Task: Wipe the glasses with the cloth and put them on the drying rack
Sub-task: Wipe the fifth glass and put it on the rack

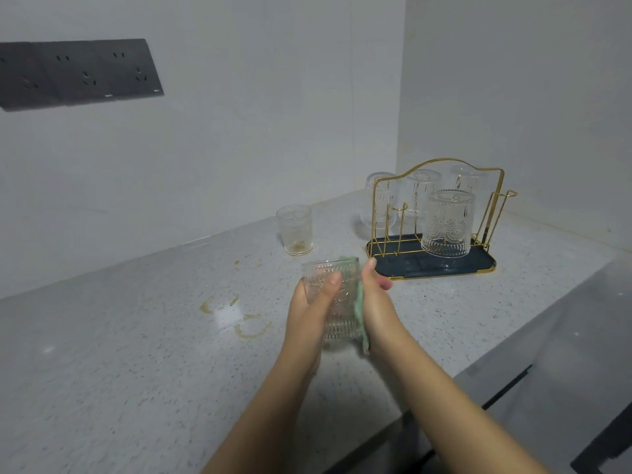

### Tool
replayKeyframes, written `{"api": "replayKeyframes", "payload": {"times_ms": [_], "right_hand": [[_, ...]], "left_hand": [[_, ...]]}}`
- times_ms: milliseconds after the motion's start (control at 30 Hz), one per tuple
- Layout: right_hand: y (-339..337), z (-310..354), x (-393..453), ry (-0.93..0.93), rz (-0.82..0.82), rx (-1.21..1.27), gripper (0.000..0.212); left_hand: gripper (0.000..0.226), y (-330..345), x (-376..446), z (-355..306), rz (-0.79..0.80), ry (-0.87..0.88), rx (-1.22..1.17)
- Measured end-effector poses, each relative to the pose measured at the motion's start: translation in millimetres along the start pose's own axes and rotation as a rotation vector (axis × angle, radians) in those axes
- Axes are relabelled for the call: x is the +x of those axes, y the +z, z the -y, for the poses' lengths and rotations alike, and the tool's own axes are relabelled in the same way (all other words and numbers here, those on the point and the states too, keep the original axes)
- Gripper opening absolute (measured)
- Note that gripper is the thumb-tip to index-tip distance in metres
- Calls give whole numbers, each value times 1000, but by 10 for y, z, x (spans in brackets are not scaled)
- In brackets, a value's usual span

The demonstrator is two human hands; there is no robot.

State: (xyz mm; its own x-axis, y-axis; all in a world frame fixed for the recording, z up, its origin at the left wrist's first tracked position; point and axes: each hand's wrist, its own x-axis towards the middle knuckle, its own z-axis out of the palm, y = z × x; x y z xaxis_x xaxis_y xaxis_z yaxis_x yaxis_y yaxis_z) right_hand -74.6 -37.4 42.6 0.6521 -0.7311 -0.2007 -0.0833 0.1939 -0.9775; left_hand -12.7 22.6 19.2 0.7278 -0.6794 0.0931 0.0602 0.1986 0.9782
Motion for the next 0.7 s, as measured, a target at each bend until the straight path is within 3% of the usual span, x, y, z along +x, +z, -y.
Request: {"api": "replayKeyframes", "payload": {"times_ms": [33, 67, 133, 200, 267, 367, 433, 533, 700], "right_hand": [[-49, -19, 58, 62, -4, 77, 110], [-79, -26, 50, 62, -24, 100, 105], [-80, -66, -25, -3, -21, 86, 87], [-56, -145, -77, -67, 19, 1, 99], [-27, -210, -112, -141, 32, -62, 90], [-29, -211, -67, -169, -4, -89, 82], [-87, -119, -22, -90, -39, 21, 84], [-221, 35, 74, -6, -120, 148, 66], [-358, 243, 62, -123, -226, -25, 64]], "left_hand": [[58, 0, 13, 21, 20, 9, -2], [58, 11, 21, 18, 27, 3, 3], [70, 20, 55, -12, 5, 1, 40], [74, 19, 88, -31, -46, 4, 60], [72, 37, 84, -38, -66, 29, 133], [74, 59, 61, 27, -9, 42, 151], [61, 72, 14, 18, 54, 12, 90], [51, 76, -12, 27, 178, -68, 21], [73, 79, 20, -4, 257, -179, 61]]}}
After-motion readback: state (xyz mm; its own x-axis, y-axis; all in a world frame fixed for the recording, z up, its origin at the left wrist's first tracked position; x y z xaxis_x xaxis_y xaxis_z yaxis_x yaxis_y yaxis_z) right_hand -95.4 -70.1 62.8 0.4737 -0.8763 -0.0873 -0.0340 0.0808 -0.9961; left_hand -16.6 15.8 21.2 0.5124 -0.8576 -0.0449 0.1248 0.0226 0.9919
